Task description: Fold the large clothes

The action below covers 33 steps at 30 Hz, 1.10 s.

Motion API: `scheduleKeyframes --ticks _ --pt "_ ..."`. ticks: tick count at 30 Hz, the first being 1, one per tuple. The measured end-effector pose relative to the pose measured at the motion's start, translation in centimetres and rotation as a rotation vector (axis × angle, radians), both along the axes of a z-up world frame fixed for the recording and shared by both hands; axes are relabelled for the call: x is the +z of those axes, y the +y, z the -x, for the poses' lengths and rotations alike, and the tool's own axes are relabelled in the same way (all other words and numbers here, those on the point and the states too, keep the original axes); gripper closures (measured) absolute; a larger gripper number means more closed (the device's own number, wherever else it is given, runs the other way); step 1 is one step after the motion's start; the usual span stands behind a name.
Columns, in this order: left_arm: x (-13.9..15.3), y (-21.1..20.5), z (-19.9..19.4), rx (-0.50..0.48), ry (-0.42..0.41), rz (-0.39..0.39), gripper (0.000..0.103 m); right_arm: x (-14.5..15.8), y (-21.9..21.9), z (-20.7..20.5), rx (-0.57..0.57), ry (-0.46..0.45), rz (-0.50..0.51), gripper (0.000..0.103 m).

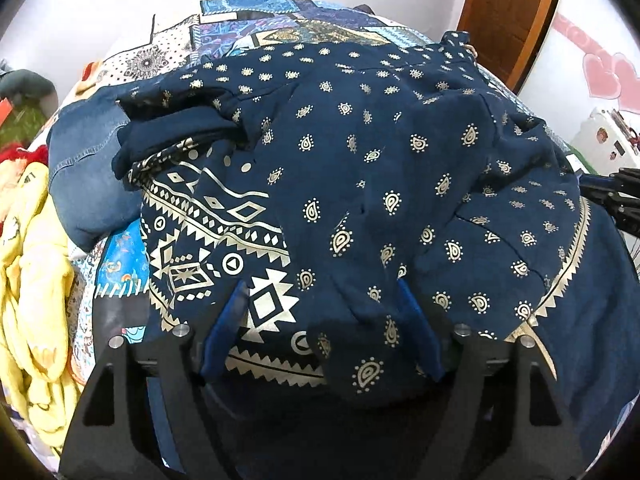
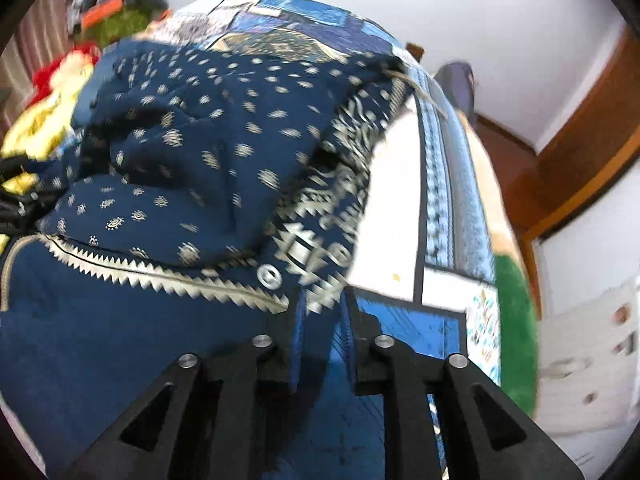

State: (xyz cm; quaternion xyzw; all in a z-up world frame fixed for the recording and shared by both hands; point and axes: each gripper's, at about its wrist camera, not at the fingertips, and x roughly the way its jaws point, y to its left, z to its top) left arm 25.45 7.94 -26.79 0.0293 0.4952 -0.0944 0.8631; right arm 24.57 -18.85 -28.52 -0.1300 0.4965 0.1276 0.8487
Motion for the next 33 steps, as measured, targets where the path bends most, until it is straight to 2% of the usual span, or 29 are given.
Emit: scheduleKeyframes --ticks 1,2,3,4,9,15,19,24,26,30,33 --pt "0.1 0.1 0.0 0.001 -0.001 0.006 0.027 0.2 -1.0 -0.3 -0.035 0.017 -0.037 0.057" --pt "0.1 0.2 0.0 0.003 0.002 0.012 0.027 0.3 -1.8 -0.6 -0.075 0.027 -0.039 0.026" --pt "0.1 0.4 0.0 0.004 0.007 0.021 0.027 0.3 -2.4 -0.9 -0.11 0.029 -0.022 0.014" --pt "0.2 0.6 -0.1 0.009 0.015 0.03 0.027 0.3 -3.0 -1.2 -0.141 0.025 -0.009 0.008" --pt "2.8 3.5 -0.2 0.056 -0.021 0.094 0.027 0.8 -4.6 -2.0 -0.164 0.066 -0.108 0.009" --pt "6.2 8.5 -2.1 0.163 -0.089 0.118 0.026 3.4 -4.7 -3.8 -0.187 0.021 -0.239 0.008" --pt "6.7 11.7 -4.5 0.235 -0.099 0.125 0.023 4.7 -4.1 -6.2 -0.184 0.007 -0.331 0.008" --pt "4.9 15.5 -8.4 0.314 -0.059 0.145 0.022 4.8 -3.6 -10.2 -0.207 0.023 -0.399 0.008" --pt "3.3 16.5 -10.2 0.337 -0.024 0.181 0.022 4.1 -3.4 -11.8 -0.215 0.036 -0.405 0.008" --pt "0.3 17.8 -12.8 0.363 0.036 0.276 0.022 1.5 -3.5 -15.2 -0.245 0.108 -0.46 0.008" --pt "-1.1 17.7 -14.1 0.378 0.04 0.328 0.022 -1.2 -3.8 -17.8 -0.288 0.196 -0.534 0.008"
